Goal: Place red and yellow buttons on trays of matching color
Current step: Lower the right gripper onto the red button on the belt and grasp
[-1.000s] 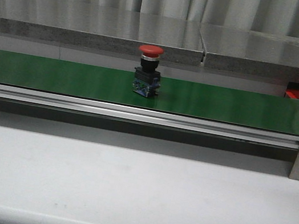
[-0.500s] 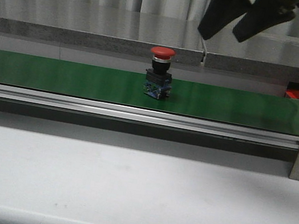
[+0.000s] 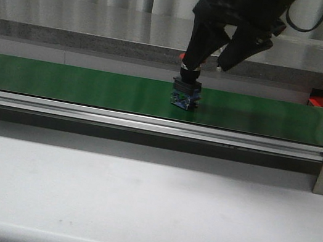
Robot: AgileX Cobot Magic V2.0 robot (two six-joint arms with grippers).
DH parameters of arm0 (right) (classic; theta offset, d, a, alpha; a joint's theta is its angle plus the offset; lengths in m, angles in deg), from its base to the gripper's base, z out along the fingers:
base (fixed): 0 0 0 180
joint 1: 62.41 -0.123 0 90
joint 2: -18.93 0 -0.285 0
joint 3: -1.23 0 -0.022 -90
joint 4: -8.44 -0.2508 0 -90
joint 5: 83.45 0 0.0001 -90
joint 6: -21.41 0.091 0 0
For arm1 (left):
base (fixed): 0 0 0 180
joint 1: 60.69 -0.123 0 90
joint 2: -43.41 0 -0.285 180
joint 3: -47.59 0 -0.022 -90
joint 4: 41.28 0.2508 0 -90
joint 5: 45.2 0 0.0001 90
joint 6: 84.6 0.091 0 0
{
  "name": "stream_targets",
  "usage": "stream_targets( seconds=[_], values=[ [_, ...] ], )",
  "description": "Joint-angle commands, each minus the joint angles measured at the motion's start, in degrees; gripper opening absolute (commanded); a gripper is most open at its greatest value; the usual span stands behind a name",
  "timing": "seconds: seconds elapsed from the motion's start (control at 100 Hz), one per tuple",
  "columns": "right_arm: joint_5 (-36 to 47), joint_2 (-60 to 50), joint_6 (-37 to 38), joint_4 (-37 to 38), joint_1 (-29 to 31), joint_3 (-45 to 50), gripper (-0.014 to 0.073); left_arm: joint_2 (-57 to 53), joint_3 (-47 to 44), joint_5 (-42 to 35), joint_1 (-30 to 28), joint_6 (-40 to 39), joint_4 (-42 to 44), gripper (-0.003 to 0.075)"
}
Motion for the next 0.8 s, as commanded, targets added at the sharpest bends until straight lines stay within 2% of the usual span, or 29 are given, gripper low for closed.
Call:
stream_targets(
  seconds=[0.0,0.42,0.47,0.54,0.66,0.73,0.79],
  values=[
    [1.8,-2.3,-1.2,-0.6,-0.1,-2.1,0.0566,0.2,1.5,-4.6,0.4,-0.1,-1.2,-0.002],
    [6.2,0.2,-2.8,0.9,-0.1,-2.4,0.0546,0.2,1.5,-4.6,0.4,-0.1,-1.2,-0.002],
    [6.5,0.2,-2.8,1.8,-0.1,-2.4,0.0504,0.2,1.5,-4.6,0.4,-0.1,-1.2,-0.002],
    [6.6,0.2,-2.8,2.5,-0.1,-2.4,0.0392,0.2,1.5,-4.6,0.4,-0.1,-1.2,-0.002],
    [5.0,0.2,-2.8,4.0,-0.1,-2.5,0.013,0.2,1.5,-4.6,0.4,-0.1,-1.2,-0.002],
    [2.5,0.2,-2.7,4.7,0.0,-3.5,0.0056,0.2,1.5,-4.6,0.4,-0.1,-1.2,-0.002],
    [-0.3,0.1,-2.7,5.2,0.5,-5.1,0.0048,0.2,1.5,-4.6,0.4,-0.1,-1.2,-0.002]
  ],
)
